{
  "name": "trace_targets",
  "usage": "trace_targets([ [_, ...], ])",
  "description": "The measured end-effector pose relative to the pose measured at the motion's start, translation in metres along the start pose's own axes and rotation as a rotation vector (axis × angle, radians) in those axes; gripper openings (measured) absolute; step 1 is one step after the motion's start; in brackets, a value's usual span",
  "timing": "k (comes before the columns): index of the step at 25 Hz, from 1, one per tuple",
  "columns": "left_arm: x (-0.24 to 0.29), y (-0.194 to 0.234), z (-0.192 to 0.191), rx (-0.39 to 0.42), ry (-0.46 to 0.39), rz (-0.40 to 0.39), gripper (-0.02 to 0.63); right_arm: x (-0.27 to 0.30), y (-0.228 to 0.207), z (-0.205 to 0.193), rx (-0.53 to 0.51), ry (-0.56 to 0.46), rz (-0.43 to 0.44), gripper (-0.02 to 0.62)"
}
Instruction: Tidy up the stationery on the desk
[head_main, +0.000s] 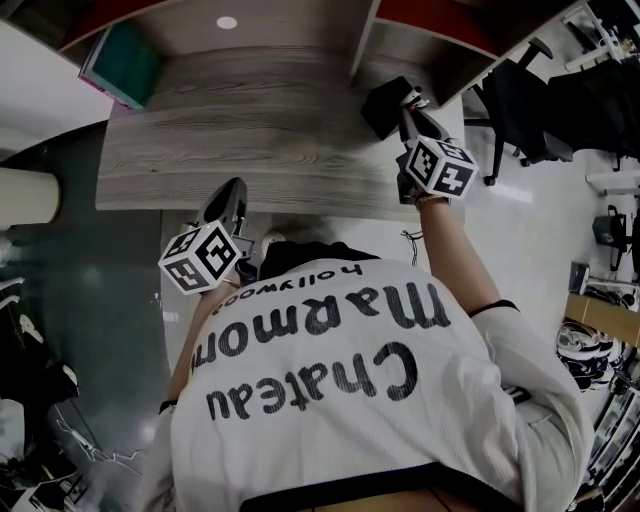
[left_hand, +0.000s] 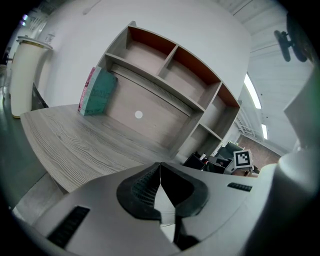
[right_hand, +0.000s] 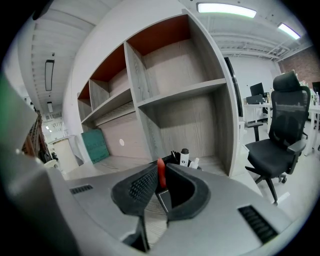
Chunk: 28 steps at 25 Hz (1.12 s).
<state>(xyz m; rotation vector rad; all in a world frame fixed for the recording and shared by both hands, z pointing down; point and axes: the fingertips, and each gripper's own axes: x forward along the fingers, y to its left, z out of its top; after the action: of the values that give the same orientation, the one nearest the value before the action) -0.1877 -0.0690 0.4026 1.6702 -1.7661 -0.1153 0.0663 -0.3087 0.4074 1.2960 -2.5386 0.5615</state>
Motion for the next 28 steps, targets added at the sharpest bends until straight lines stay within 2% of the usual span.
trace_targets([
  [12, -0.019, -0.003, -0.003, -0.013, -0.043, 0.040, 0.017, 0.001, 0.000, -0.002, 0.032, 0.006, 0.014, 0.060],
  [28, -0.044, -0.020, -0.025, -0.024, -0.087, 0.078, 0.017, -0.012, 0.008, -0.013, -0.014, 0.037, 0.078, 0.074],
])
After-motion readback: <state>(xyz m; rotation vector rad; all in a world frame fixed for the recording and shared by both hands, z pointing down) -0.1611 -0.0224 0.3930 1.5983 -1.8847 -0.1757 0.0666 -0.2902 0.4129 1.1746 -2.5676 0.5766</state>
